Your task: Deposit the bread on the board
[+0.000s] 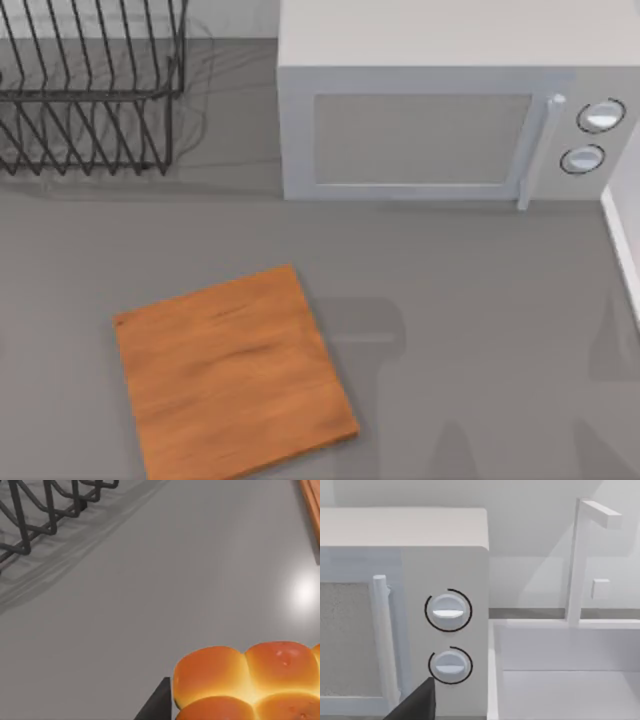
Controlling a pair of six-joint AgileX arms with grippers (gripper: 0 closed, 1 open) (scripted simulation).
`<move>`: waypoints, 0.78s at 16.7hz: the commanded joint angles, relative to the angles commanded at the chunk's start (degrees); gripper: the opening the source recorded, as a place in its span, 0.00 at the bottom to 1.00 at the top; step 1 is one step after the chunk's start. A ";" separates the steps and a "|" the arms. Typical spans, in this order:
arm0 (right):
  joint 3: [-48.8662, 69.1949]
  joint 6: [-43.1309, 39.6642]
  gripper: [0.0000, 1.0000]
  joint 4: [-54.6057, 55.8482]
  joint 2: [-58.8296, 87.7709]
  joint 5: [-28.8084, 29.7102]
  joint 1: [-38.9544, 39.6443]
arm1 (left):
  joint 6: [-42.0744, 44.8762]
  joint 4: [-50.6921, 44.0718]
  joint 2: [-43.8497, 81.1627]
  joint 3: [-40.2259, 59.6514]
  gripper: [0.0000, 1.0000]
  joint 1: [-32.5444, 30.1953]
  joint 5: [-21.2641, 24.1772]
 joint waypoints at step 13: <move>0.00 0.00 1.00 0.00 0.00 0.00 0.00 | -0.37 -9.77 -8.33 1.59 0.00 -0.06 -0.08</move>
